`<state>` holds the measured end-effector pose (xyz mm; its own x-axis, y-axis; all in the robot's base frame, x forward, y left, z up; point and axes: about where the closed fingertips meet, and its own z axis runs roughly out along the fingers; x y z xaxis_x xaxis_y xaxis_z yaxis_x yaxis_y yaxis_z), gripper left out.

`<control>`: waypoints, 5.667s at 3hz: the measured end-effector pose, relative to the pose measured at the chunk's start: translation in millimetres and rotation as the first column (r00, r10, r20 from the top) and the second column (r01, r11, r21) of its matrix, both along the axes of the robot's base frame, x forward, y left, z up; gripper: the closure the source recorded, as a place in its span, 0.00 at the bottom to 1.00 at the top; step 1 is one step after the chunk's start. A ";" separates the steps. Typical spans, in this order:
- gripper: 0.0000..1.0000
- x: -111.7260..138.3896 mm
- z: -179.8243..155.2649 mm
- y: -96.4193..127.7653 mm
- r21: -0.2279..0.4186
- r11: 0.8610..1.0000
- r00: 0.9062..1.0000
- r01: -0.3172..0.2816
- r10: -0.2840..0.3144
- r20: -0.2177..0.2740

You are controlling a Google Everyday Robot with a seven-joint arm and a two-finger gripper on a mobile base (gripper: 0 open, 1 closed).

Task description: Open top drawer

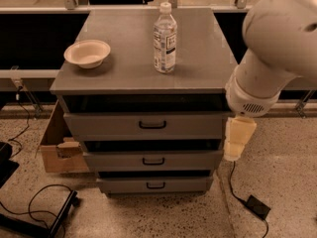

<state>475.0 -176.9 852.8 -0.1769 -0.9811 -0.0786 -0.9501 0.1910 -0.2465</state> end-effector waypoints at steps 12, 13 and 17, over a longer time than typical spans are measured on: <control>1.00 65.5 -160.7 16.0 -0.065 0.997 0.995 -0.053 0.047 -0.087; 0.82 65.5 -160.8 16.0 -0.065 0.997 0.995 -0.053 0.047 -0.087; 0.00 63.4 -164.0 15.1 -0.068 0.996 0.994 -0.054 0.047 -0.094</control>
Offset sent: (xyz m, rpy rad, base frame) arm 0.1008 -0.0025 -0.1480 -0.1048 -0.0461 0.0710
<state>538.3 -161.8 688.8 -0.1300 -0.9915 0.0052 -0.9774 0.1273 -0.1686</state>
